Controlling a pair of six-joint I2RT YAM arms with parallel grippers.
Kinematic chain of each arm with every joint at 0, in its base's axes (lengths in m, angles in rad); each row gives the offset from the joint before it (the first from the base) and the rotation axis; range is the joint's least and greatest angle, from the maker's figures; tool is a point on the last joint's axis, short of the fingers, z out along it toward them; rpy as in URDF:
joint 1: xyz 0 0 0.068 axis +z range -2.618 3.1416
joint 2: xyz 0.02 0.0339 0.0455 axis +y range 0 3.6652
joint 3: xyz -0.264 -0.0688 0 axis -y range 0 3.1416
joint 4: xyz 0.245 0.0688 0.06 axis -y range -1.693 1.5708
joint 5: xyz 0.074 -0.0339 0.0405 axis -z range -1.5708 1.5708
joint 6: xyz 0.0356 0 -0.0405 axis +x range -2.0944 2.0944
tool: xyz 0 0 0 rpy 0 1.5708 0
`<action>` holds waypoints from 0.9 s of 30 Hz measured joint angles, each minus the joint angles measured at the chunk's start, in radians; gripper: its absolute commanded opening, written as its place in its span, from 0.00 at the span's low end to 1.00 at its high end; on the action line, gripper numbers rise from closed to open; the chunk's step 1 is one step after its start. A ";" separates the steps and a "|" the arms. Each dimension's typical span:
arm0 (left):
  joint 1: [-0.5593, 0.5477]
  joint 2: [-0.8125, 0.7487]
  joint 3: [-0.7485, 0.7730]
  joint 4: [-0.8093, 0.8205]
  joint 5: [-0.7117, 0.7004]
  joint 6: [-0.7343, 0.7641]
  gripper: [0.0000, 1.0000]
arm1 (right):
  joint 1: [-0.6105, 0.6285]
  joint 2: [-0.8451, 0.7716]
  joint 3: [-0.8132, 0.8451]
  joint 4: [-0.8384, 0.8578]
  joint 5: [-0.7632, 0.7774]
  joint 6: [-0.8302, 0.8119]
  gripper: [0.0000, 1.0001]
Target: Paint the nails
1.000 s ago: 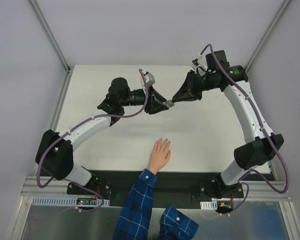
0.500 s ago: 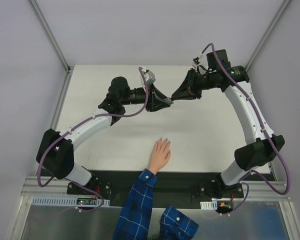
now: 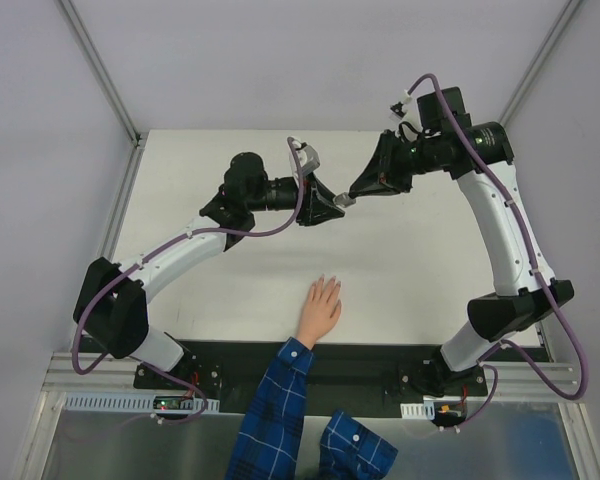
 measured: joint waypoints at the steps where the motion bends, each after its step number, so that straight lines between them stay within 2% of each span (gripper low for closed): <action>1: -0.005 0.000 0.003 -0.007 -0.006 0.006 0.41 | 0.005 0.001 0.010 -0.013 0.014 -0.007 0.01; 6: -0.014 0.000 0.016 -0.042 -0.021 0.032 0.55 | 0.019 0.020 0.039 -0.064 0.076 -0.026 0.01; 10: -0.032 0.000 0.029 -0.055 -0.027 0.041 0.58 | 0.023 0.033 0.039 -0.091 0.103 -0.033 0.01; 12: -0.038 0.000 0.034 -0.056 -0.030 0.048 0.54 | 0.026 0.037 0.039 -0.095 0.113 -0.033 0.01; 13: -0.039 0.000 0.036 -0.056 -0.033 0.051 0.48 | 0.027 0.038 0.039 -0.095 0.114 -0.033 0.01; 20: -0.045 0.005 0.056 -0.066 -0.043 0.076 0.42 | 0.033 0.039 0.039 -0.098 0.119 -0.033 0.01; 27: -0.053 0.031 0.077 -0.096 -0.045 0.092 0.45 | 0.034 0.039 0.039 -0.098 0.123 -0.032 0.01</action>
